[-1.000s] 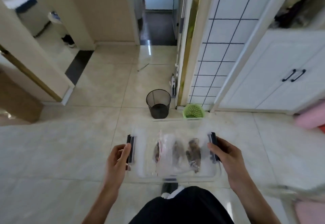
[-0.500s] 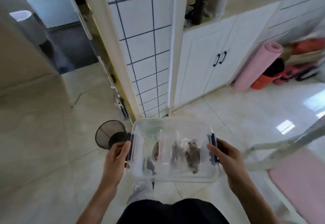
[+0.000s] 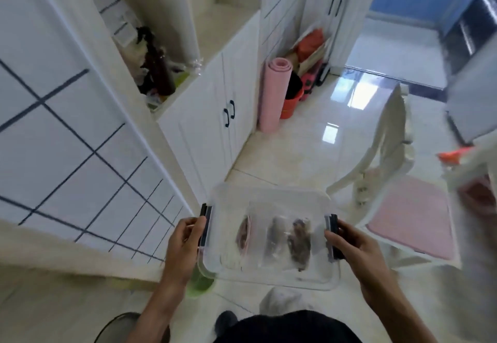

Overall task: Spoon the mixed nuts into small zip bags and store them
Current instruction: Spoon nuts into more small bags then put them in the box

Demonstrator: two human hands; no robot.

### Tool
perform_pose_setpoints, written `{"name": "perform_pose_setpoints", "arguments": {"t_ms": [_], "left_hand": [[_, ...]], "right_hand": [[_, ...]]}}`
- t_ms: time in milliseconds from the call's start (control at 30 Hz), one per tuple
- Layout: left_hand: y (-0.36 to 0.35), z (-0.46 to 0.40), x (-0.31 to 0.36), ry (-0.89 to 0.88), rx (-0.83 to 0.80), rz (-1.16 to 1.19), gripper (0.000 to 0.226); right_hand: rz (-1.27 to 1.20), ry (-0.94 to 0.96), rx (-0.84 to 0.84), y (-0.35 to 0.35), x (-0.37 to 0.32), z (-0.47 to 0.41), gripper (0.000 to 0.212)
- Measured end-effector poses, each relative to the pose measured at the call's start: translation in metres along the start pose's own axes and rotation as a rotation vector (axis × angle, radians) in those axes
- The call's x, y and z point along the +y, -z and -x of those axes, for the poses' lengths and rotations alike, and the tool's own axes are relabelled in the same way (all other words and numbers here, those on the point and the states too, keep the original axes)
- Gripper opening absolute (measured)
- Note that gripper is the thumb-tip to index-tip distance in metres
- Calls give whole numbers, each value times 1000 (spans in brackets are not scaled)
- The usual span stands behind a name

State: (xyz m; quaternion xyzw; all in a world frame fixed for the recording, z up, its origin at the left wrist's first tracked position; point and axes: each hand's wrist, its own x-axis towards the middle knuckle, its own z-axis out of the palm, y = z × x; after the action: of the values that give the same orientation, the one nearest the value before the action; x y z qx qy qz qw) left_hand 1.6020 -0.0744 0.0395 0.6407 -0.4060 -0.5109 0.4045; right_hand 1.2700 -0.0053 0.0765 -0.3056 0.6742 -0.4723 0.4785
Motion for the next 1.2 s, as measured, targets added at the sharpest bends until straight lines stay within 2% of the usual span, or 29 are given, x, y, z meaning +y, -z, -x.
{"name": "perform_pose_setpoints", "arguments": {"t_ms": [133, 300, 667, 900, 1200], "left_hand": [[-48, -57, 27, -24, -134, -66, 46], [-116, -119, 54, -35, -214, -132, 43], [-245, -241, 139, 6, -109, -105, 43], [-299, -324, 176, 20, -64, -62, 46], [-359, -476, 232, -9, -37, -2, 50]], "right_hand": [[-48, -25, 142, 19, -4, -31, 24], [-99, -4, 249, 49, -17, -98, 24], [-44, 83, 185, 102, -109, -286, 33], [-41, 75, 163, 104, -151, -397, 27], [-21, 54, 143, 86, -214, -564, 23]]}}
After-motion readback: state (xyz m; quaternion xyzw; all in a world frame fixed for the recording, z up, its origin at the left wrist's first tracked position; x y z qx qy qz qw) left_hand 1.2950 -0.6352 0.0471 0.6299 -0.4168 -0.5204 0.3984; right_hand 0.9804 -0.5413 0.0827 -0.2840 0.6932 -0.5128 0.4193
